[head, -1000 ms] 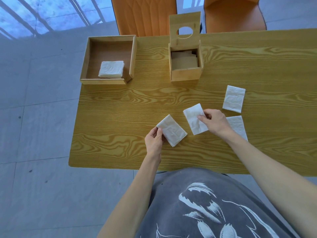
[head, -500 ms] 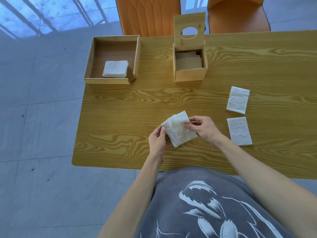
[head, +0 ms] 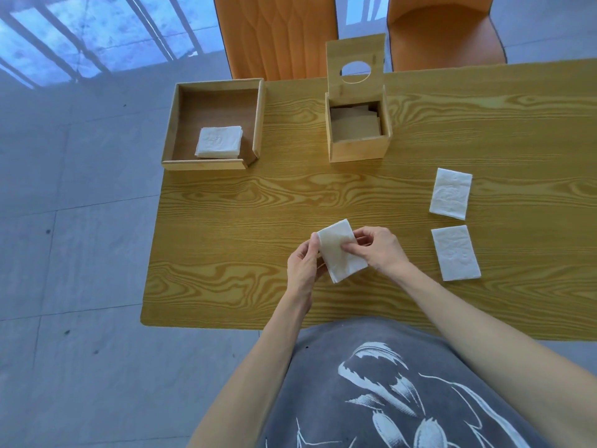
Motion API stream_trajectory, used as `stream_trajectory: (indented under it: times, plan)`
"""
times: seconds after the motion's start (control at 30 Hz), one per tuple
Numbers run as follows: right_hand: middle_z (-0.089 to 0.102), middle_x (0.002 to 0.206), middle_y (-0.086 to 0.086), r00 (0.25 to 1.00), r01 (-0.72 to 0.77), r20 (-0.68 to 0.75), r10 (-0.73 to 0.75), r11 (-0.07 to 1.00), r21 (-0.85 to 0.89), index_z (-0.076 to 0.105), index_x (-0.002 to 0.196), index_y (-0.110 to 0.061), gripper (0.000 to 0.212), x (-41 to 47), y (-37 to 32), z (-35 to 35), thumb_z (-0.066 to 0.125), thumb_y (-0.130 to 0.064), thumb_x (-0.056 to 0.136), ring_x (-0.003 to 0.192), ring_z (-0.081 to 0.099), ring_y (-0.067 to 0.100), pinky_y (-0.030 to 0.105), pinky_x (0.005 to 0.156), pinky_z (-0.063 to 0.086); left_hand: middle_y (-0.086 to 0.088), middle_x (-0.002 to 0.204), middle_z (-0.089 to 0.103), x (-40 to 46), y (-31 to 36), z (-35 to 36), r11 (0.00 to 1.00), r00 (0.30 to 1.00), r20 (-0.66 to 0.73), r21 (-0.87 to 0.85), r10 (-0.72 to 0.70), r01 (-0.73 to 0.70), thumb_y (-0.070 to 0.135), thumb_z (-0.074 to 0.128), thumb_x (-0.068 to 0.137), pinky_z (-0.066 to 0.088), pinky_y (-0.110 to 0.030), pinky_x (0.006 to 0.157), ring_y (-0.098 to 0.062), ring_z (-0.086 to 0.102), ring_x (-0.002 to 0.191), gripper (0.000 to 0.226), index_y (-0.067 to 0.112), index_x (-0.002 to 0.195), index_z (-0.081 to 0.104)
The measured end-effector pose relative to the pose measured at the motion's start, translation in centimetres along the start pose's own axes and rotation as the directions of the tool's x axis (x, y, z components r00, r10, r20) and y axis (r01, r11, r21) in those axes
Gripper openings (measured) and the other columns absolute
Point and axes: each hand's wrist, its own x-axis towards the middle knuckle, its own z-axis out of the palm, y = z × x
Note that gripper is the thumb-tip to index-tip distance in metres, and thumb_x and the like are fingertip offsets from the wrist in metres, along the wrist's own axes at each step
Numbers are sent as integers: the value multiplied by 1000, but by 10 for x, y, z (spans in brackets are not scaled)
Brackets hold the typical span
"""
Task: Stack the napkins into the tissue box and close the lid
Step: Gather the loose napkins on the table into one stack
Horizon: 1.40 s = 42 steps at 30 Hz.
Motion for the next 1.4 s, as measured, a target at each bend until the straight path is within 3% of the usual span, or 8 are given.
stream_trajectory:
  times: [0.2,0.37,0.5,0.63,0.8,1.0,1.23,1.4]
  plan:
    - [74,97,-1,998,2,-62,-8,994,-106,69,112,-18,40,-12,7,-9,82,-27,76,89,70,15,36,85,57,-3,99,72,0,-4,9,995,999,42,91,23,-26,5,61,95,58,-21,67,-13,69,88,15,13,108,65]
    - [73,93,-2,985,-58,-164,45,996,-72,69,112,-20,37,-25,20,-31,80,-31,78,88,68,13,36,82,57,-4,100,72,3,-11,24,995,999,32,95,-6,3,5,61,96,59,-27,73,-14,69,88,23,8,119,63]
    - [70,95,-1,954,-108,-279,112,994,28,70,110,-20,29,-35,35,-59,76,-30,83,89,66,12,21,66,52,-2,101,72,5,-17,37,994,999,34,103,-23,19,6,63,94,59,-40,86,-19,69,93,30,8,124,61]
    - [70,88,-2,872,-184,-446,202,979,85,74,105,-16,24,-43,56,-92,75,-26,83,84,70,22,43,75,60,-2,99,71,2,-17,49,997,999,32,76,-29,27,4,62,94,59,-38,87,-18,68,91,28,10,121,61]
    - [75,96,6,803,-247,-551,228,968,40,74,104,-12,24,-56,76,-112,71,-27,86,90,70,23,42,83,57,-3,108,71,4,-19,55,994,1000,1,103,-25,25,7,66,92,55,-46,97,-26,68,108,32,15,123,60]
    - [72,104,4,769,-313,-605,206,947,-75,71,109,-18,27,-59,80,-116,69,-35,88,94,67,24,38,75,57,-7,112,70,-1,-17,65,996,999,12,84,-33,32,5,64,93,57,-43,93,-22,70,98,39,10,131,56]
    - [53,132,15,790,-412,-567,233,887,-210,52,134,-13,60,-54,82,-119,69,-45,86,118,55,32,45,88,51,-7,109,70,-10,-17,80,994,997,51,97,-51,46,4,62,94,60,-39,82,-19,70,88,39,9,132,55]
    - [54,128,15,806,-441,-541,240,853,-280,55,126,-12,57,-50,85,-126,69,-48,84,115,55,31,42,85,49,-9,115,70,-13,-19,89,995,998,25,86,-51,49,5,65,93,60,-40,81,-21,71,93,45,14,134,49]
